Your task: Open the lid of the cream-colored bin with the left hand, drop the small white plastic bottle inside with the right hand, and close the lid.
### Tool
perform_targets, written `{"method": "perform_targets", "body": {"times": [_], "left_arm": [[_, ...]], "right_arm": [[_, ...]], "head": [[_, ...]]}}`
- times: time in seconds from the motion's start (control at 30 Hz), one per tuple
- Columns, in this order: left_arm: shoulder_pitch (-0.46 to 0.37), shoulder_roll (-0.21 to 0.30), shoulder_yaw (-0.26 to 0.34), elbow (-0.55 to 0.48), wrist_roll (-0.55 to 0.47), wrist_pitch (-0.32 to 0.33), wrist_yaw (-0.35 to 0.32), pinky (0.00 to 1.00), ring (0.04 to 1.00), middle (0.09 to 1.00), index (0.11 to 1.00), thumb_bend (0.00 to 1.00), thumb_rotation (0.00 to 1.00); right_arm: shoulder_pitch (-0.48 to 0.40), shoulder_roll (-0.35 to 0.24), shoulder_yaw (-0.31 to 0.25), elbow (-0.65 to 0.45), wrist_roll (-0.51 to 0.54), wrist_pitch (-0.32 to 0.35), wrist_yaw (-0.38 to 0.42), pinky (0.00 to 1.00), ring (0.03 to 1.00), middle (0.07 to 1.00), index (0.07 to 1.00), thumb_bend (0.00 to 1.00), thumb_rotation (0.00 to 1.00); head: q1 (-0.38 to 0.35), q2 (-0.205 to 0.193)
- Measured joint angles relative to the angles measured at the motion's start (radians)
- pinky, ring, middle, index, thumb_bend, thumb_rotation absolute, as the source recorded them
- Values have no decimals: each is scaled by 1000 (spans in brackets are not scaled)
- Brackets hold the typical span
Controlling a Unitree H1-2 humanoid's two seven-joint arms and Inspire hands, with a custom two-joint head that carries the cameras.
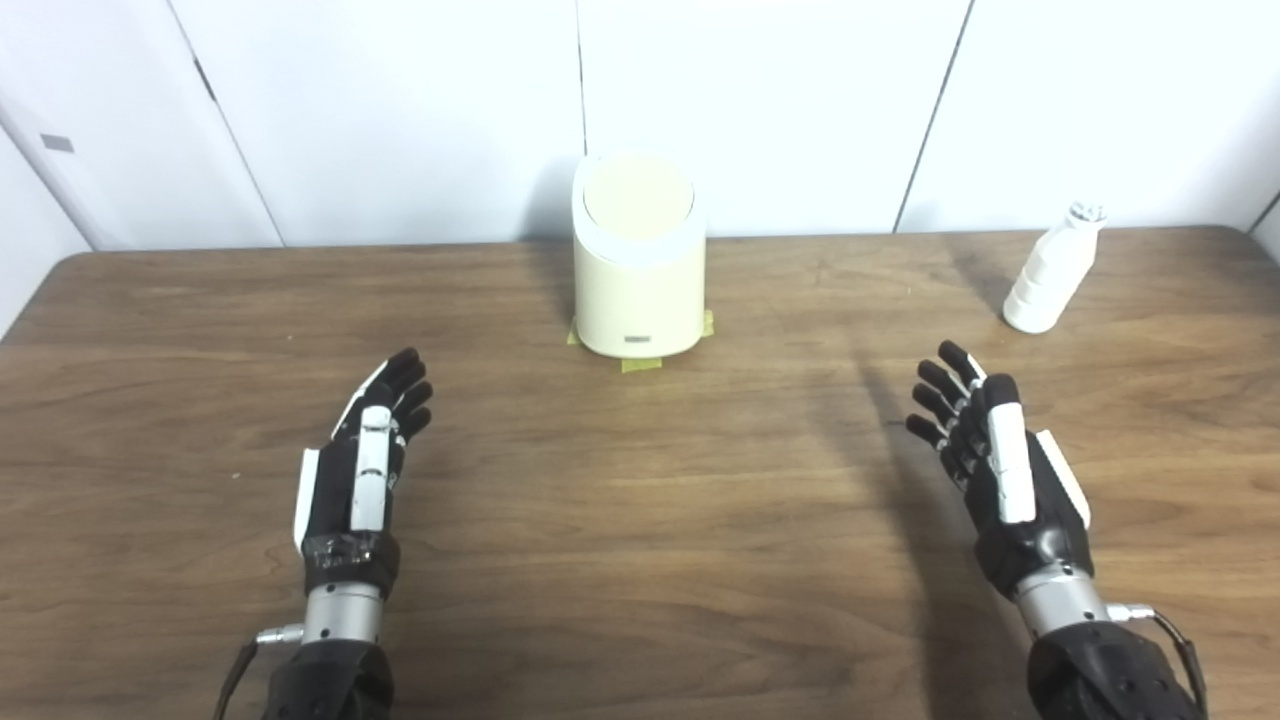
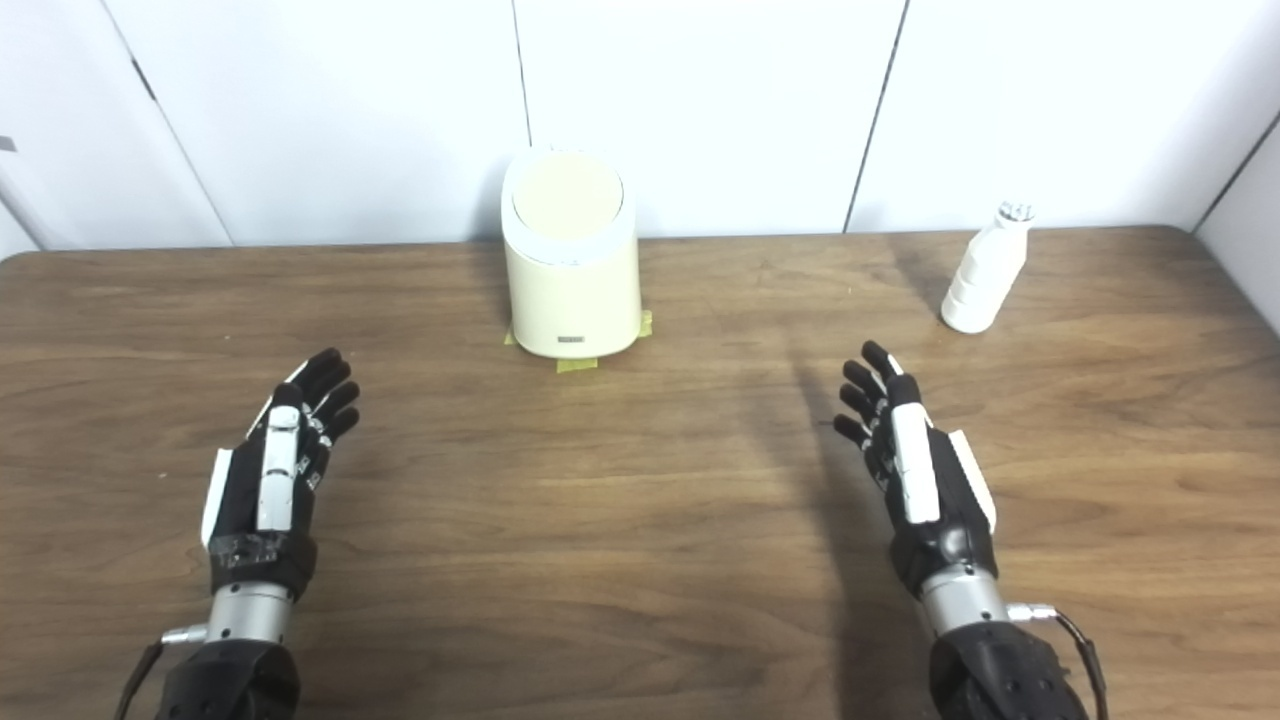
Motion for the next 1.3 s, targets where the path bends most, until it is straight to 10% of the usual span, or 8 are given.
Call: {"method": "perform_targets", "body": {"times": [0.73,1.3], "left_arm": [[0,1,-3,-1,1,0,-1,897,884,885,874,467,862],[1,1,-2,46,1,-29,-2,885,893,899,903,483,842]], "right_arm": [[0,0,7,0,-8,0,1,848,913,921,957,595,1000],[6,1,7,27,-2,-18,1,866,926,931,972,583,1000]], "head": [[-8,-3],[31,-139]]}}
